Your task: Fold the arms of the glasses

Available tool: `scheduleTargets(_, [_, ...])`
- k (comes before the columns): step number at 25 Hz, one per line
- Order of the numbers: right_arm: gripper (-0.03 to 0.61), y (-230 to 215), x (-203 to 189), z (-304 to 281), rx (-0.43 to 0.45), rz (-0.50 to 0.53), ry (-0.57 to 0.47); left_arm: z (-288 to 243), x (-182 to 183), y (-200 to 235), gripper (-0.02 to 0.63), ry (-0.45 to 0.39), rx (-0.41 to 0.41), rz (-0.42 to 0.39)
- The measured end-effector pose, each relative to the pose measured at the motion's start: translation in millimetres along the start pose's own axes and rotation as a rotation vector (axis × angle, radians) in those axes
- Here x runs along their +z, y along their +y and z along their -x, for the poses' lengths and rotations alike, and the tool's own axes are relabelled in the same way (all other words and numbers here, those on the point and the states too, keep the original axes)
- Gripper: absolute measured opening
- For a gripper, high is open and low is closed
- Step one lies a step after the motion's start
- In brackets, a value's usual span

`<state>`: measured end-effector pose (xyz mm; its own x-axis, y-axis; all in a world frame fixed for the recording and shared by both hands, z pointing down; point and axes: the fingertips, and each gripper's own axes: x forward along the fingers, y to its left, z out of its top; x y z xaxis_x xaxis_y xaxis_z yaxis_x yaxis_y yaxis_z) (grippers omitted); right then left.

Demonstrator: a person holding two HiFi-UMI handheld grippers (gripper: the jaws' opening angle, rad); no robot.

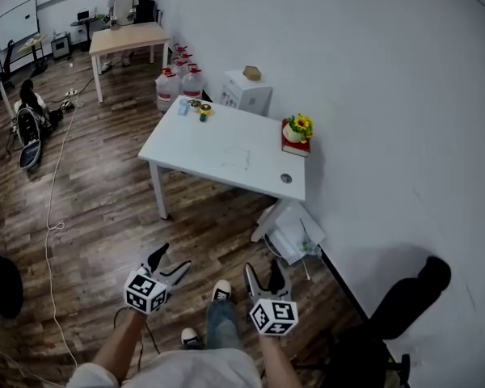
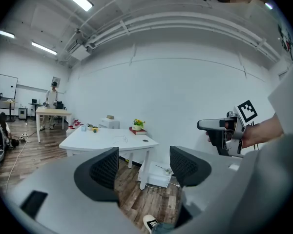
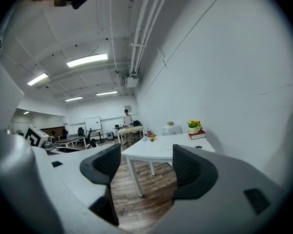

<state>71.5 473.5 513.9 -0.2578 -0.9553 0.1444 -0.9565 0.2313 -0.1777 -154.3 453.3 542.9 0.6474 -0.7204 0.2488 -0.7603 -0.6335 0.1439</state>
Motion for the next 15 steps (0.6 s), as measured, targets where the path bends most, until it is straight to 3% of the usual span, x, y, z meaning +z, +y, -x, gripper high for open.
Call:
scheduleTargets(7, [0.308,-10.9,12.0,-32.8,0.0,-0.007,-0.005,-28.0,5.1,14.0,0.314,0.009,-0.01,0.014])
scheduleTargets(15, [0.305,-39.2,25.7,-116.6,0.053,-0.019,-0.018,-96.8,37.3,57.1,0.313,0.003,0.016,-0.006])
